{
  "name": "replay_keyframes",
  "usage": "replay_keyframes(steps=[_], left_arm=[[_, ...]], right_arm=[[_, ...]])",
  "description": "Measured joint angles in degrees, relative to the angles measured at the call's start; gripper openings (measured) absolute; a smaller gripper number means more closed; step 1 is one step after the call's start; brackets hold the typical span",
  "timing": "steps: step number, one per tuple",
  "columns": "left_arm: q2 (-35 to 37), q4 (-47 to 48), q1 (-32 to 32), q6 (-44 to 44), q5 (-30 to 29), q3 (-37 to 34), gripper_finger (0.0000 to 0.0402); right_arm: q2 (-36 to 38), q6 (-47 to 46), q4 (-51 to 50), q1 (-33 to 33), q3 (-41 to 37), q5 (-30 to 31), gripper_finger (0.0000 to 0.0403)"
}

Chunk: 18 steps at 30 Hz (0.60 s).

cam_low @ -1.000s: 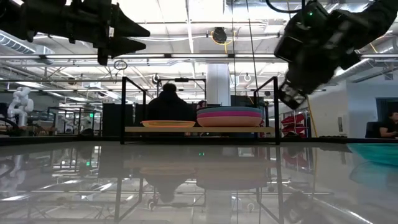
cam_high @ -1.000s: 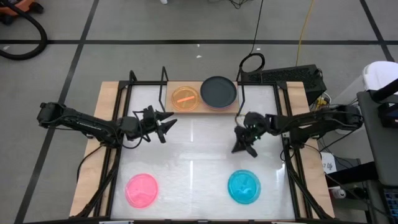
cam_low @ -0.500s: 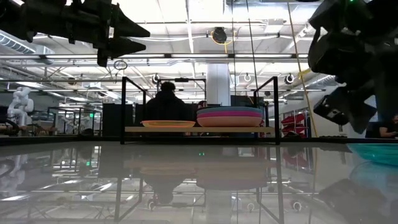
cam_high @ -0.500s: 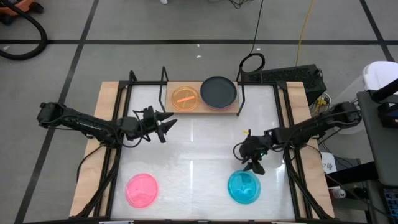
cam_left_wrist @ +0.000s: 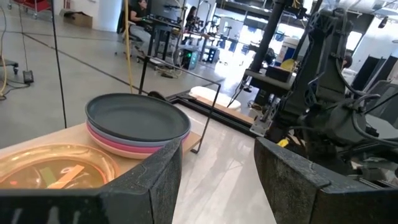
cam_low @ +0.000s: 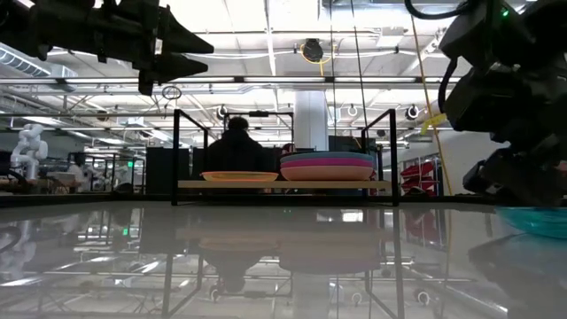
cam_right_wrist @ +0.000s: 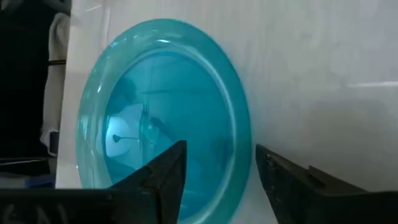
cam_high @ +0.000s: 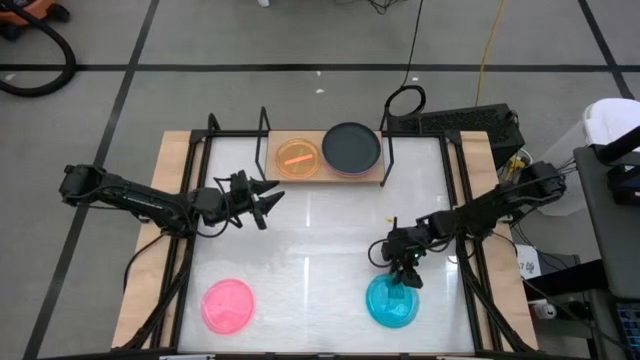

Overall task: Place and stack plates onto a shelf
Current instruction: Stack the light blue plate on top of the light orange plate on the shelf

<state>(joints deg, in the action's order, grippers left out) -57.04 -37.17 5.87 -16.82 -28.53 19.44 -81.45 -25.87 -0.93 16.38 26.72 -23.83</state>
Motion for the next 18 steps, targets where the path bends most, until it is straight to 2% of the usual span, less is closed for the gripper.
replay_keyframes(steps=[7,11,15,18], left_arm=[[-0.02,0.15,0.0,0.04,0.02,0.0,0.0204],[-0.02,0.16,0.0,0.04,0.01,0.0,0.0204],[-0.02,0.16,0.0,0.04,0.0,0.0,0.0204],[-0.02,0.16,0.0,0.04,0.01,0.0,0.0204]], right_arm=[[-2.99,-0.14,2.06,0.2,-0.09,-0.76,0.0137],[-3.97,0.61,1.77,0.2,-0.11,-0.16,0.009],[-4.04,2.96,1.87,0.2,-0.15,0.05,0.002],[-4.04,4.18,2.08,0.04,-0.04,-0.94,0.0008]])
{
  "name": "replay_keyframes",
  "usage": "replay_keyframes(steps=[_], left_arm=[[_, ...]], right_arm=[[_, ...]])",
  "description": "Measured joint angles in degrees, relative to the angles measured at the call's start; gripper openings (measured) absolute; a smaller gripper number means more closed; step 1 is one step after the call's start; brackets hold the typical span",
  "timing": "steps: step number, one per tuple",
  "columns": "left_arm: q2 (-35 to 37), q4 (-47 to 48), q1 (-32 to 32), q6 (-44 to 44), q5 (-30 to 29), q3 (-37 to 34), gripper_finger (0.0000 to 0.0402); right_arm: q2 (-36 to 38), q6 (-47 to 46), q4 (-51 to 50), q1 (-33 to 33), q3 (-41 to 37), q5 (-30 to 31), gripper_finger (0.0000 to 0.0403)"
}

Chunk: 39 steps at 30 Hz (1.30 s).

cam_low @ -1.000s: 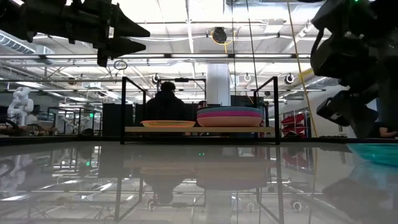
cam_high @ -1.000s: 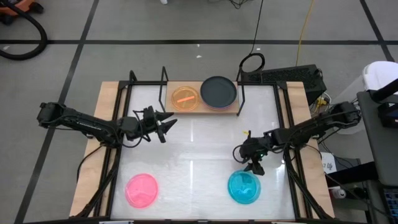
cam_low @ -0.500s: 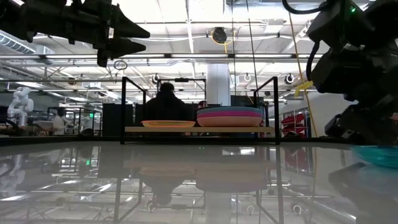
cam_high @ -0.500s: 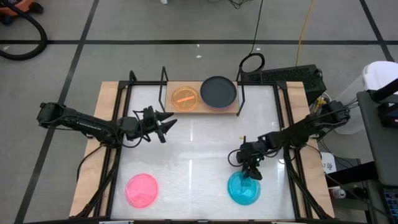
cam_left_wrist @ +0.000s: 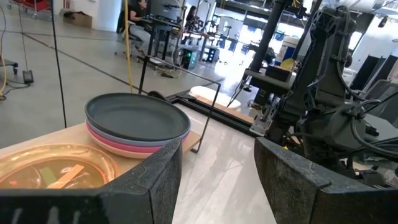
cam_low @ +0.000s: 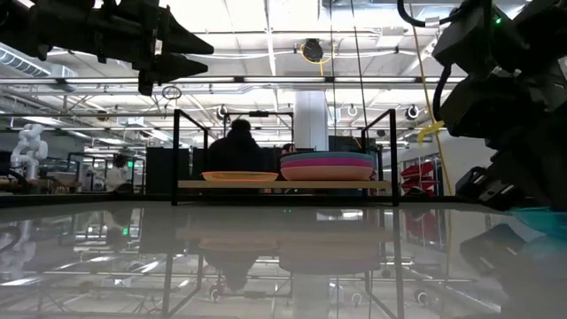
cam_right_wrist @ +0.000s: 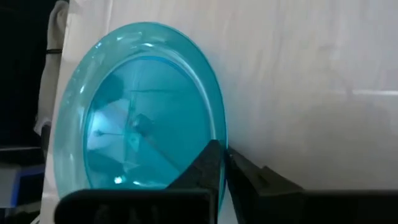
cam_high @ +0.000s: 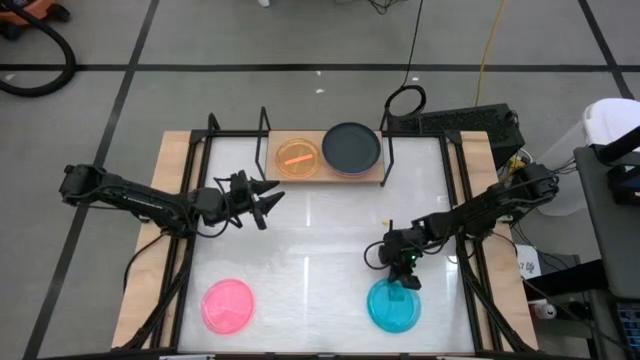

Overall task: Place and stack plates onto a shelf
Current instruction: Stack the light blue plate on top of the light orange plate on the shelf

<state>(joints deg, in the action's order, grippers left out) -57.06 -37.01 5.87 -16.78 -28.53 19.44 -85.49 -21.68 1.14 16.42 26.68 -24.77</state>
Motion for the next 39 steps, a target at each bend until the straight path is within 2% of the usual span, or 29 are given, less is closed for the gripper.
replay_keyframes(steps=[7,12,17,22,26,29,35,39], left_arm=[[0.0,0.0,0.0,0.0,-0.01,0.0,0.0204],[0.0,-0.02,0.0,0.05,-0.01,0.0,0.0204],[0.0,0.01,0.0,0.07,-0.01,0.0,0.0204],[0.02,-0.5,0.0,0.07,-0.18,0.0,0.0204],[0.0,-0.77,-0.2,0.07,-0.96,0.0,0.0204],[0.0,-0.87,-0.2,0.07,-1.14,0.0,0.0204],[0.0,-2.24,-0.22,0.6,-1.19,0.0,0.0204],[0.0,-2.53,-0.22,1.98,-1.25,0.0,0.0204]], right_arm=[[1.86,2.76,-1.68,-2.7,2.76,-5.07,0.0001],[6.7,7.37,-7.33,-4.72,6.88,-3.94,0.0],[10.52,12.62,-12.85,-6.68,11.12,0.75,0.0],[11.87,19.16,-12.63,-10.62,15.06,9.34,0.0],[11.91,24.36,-6.46,-16.06,18.6,17.73,0.0],[11.91,25.61,2.8,-21.44,20.47,21.81,0.0],[10.47,23.17,20.59,-34.25,22.94,24.44,0.0],[5.2,18.08,26.12,-42.6,27.77,24.11,0.0]])
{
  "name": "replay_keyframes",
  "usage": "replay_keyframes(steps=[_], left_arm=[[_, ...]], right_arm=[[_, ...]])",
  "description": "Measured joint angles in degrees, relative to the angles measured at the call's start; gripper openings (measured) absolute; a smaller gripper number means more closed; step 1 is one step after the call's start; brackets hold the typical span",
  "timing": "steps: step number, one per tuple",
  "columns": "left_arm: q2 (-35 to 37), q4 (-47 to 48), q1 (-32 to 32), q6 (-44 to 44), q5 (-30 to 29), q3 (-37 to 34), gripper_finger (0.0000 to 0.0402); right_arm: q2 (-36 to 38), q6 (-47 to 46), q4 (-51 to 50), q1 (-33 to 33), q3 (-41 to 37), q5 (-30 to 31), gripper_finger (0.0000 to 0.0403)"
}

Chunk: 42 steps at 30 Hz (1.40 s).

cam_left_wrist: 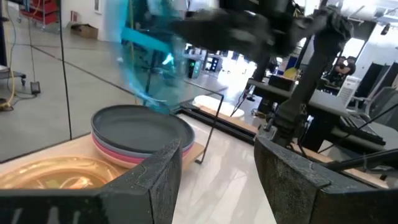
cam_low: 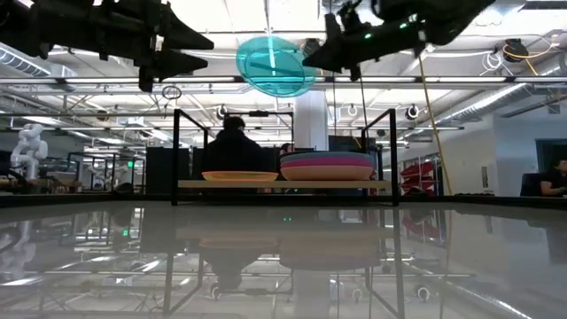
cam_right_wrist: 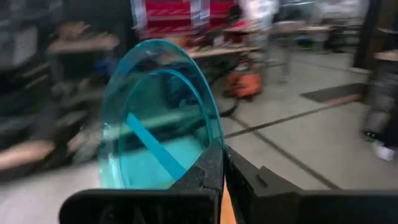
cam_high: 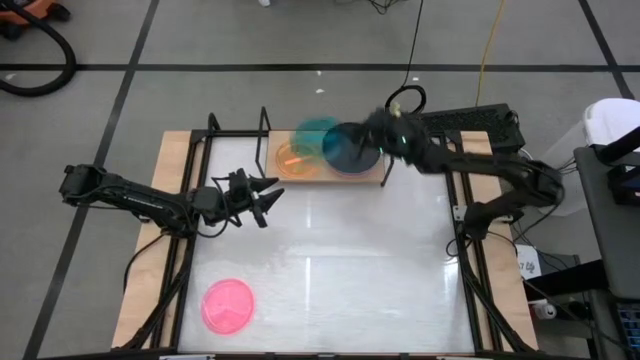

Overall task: Place and stack plates onto a shelf
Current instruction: Stack the light blue plate on top of the light orange plate on the shelf, then stack the light pink plate on top of the light blue plate on the shelf

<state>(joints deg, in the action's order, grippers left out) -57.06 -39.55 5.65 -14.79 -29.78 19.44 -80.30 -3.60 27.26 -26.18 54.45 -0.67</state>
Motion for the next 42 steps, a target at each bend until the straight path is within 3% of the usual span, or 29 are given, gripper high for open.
replay_keyframes(steps=[3,5,11,21,29,42], left_arm=[[0.0,-0.44,-0.01,0.95,-0.05,0.0,0.0204],[0.0,-0.51,-0.04,1.16,-0.11,0.0,0.0204],[0.0,-0.85,-0.11,2.12,-0.22,0.0,0.0204],[0.0,-0.7,-0.11,2.48,-0.22,0.0,0.0204],[0.0,-0.59,-0.11,2.39,-0.2,0.0,0.0204],[0.0,-0.45,-0.11,2.32,-0.17,0.0,0.0204]], right_arm=[[-6.63,-3.98,-3.22,-4.59,8.22,-7.74,0.0],[-11.62,-4.62,-10.43,-6.27,15.36,-12.69,0.0],[-23.47,1.39,-23.27,-7.23,28.23,-14.45,0.0],[-33.16,1.08,-18.89,-7.12,28.7,-14.51,0.0],[-34.92,2.01,-18.8,-7.12,28.7,-14.36,0.0003],[-34.2,3.9,-18.63,-7.1,28.64,-14.38,0.0105]])
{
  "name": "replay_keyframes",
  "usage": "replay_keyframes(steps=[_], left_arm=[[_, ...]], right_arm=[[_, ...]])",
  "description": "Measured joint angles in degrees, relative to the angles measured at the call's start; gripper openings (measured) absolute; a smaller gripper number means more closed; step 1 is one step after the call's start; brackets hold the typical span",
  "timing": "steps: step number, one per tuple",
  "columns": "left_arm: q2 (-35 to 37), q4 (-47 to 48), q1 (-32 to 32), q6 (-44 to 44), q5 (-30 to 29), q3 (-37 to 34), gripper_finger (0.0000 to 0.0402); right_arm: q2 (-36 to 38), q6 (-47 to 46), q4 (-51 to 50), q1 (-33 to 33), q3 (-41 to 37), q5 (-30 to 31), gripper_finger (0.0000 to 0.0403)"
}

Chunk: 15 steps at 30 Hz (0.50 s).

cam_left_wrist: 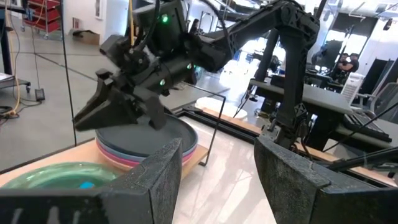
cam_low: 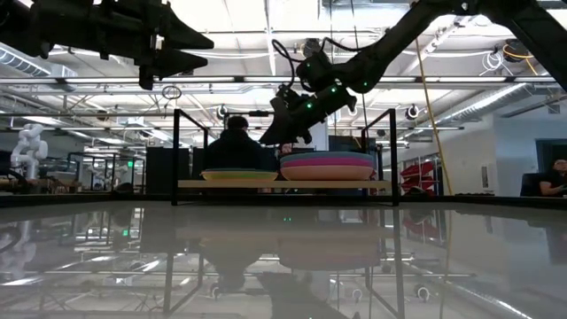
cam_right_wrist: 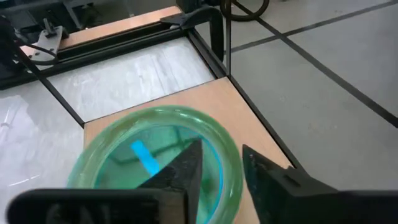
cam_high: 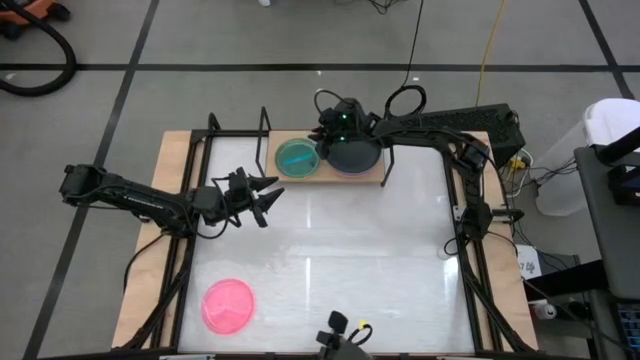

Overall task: Place and stack plates onto a shelf
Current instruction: Stack the light pink plate on top of the light blue plate on the shelf

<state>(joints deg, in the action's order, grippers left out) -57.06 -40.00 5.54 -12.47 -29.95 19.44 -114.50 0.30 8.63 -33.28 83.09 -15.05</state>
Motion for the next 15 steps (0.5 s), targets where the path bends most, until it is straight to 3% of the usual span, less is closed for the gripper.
replay_keyframes(steps=[5,9,13,15], left_arm=[[0.01,1.56,0.0,-0.09,0.01,0.0,0.0204],[0.0,3.56,0.2,-0.5,0.27,0.0,0.0204],[0.0,7.93,1.86,-1.36,6.4,2.24,0.0204],[-0.07,12.29,3.68,-1.52,5.8,4.98,0.0204]], right_arm=[[5.58,0.25,-0.97,0.13,-0.02,-0.32,0.0131],[14.84,4.94,-4.51,2.66,-1.08,-2.21,0.0133],[26.25,12.06,-4.97,8.47,-7.2,-1.68,0.0131],[32.12,14.64,-4.23,11.99,-11.98,1.7,0.0131]])
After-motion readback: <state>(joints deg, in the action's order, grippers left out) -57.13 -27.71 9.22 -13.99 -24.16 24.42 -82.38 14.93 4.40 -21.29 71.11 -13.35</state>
